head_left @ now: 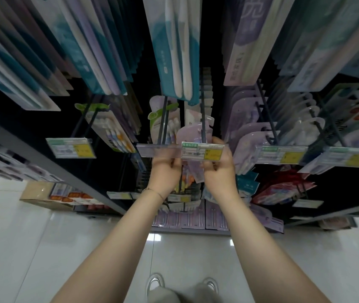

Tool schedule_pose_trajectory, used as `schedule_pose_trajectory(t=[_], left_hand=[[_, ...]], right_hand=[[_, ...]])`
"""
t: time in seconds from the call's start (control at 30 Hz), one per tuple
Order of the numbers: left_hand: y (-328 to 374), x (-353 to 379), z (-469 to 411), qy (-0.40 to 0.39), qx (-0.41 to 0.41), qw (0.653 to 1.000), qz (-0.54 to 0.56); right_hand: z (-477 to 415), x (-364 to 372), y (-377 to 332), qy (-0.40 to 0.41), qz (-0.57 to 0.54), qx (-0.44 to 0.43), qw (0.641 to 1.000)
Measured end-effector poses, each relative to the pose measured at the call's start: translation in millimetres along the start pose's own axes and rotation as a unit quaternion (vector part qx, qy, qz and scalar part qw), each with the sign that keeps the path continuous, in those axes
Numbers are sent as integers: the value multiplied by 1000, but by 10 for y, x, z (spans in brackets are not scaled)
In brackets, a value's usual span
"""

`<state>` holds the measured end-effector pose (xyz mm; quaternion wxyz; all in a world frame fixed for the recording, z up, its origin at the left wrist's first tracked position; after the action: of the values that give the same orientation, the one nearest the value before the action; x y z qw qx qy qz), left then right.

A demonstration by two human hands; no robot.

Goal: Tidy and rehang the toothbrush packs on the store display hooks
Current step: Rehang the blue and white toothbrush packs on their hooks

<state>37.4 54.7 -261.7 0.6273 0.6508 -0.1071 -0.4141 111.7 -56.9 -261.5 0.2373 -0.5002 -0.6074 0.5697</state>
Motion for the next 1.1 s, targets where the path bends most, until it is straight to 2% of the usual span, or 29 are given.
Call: schedule_pose_trajectory(t=[0.27,0.5,0.93,1.1], left_hand=[[-8,-79,1,-19,-32,998,56],[-133,-108,-34,-30,-54,995,77],[-184,268,217,-92,-59,992,62],[-152,476,314,-107,-47,992,55]], right_hand=[[14,-24,-52,-13,19,26,999],[5,19,-129,-35,-54,76,995],[101,-268,151,-61,8,113,992],[202,-552,220,-16,9,134,991]])
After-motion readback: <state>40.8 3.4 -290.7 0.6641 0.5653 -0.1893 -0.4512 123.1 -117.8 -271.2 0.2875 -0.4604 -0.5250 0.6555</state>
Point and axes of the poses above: each hand's wrist, its own z-axis away from the middle knuckle, its own x-axis out of the palm, y = z × x, the point moved 2 cm from there along -z, towards the middle knuckle, and after that the axes turned 7 degrees about -x, right-handed, at the moved point
